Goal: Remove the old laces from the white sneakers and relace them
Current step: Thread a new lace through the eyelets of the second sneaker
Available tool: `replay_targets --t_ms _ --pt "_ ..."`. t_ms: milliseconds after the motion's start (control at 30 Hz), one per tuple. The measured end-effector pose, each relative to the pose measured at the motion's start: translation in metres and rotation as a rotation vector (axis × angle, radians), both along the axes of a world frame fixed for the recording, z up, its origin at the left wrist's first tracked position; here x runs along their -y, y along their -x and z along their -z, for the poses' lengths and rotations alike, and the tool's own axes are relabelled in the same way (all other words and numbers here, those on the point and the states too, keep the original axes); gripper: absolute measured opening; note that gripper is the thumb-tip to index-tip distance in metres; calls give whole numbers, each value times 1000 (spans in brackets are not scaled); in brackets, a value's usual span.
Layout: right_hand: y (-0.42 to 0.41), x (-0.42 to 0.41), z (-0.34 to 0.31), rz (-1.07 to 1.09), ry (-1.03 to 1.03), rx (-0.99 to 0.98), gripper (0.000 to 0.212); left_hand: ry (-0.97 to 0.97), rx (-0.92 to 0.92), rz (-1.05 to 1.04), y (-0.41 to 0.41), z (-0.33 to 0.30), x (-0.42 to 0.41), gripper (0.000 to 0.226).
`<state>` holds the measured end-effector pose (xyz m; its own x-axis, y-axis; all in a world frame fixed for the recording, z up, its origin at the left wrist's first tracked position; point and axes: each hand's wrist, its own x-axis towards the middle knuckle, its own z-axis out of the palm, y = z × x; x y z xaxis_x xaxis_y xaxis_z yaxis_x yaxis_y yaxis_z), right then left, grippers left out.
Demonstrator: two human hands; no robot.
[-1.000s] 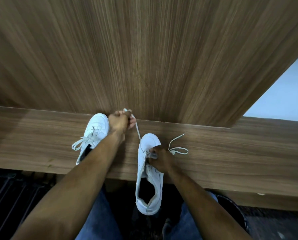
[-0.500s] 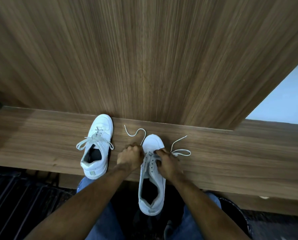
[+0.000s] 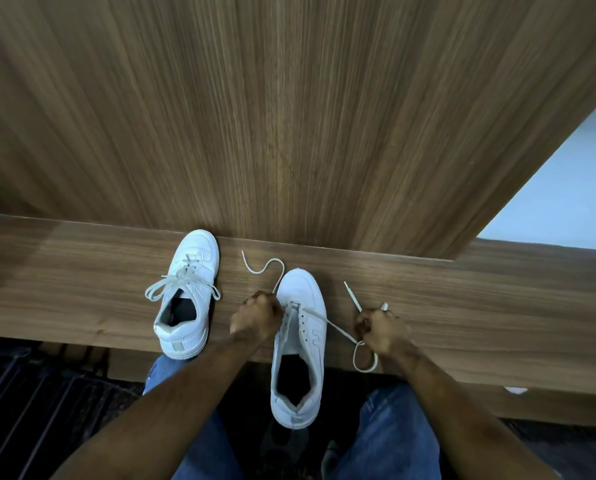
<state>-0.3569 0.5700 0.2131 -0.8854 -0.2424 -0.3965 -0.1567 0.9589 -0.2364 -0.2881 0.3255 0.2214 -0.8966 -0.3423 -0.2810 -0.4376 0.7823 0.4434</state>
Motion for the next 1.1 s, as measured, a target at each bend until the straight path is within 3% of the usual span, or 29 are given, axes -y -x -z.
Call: replay_targets --t_ms 67,200,300,400,600,667,767,833,900,933,1000,1067,1100 --pt "2 1 0 20 88 14 22 -11 9 -21 0 1 -1 25" --pt "-12 19 8 -104 168 104 44 -29 9 -42 -1 0 -5 25" --pt "-23 35 14 -102 166 117 38 -26 19 -40 -3 0 -3 26" --pt "-9 39 0 -14 150 26 24 -16 49 -16 -5 -1 2 30" --pt "45 -1 -81 307 145 -241 23 -37 54 -57 -5 1 0 33" --pt "59 -12 -94 455 272 -284 24 -37 49 -51 -4 2 -1 32" --pt "69 -17 -107 717 745 -207 47 -35 44 -62 -3 3 0 32" --pt "73 -17 -112 805 999 -149 50 -31 49 -63 -3 3 0 32" --pt "72 -15 -111 806 1056 -137 47 -44 54 -65 -3 2 -1 31" --pt "72 -14 -106 756 962 -149 42 -54 58 -73 -4 0 -1 30" --pt "65 -13 -95 539 435 -207 30 -87 57 -84 -4 -3 -2 28" --pt "43 -3 -83 308 36 -216 44 -150 49 -89 -3 -6 -1 23" --pt "27 6 -78 224 -10 -214 54 -186 42 -84 -2 -7 1 21"
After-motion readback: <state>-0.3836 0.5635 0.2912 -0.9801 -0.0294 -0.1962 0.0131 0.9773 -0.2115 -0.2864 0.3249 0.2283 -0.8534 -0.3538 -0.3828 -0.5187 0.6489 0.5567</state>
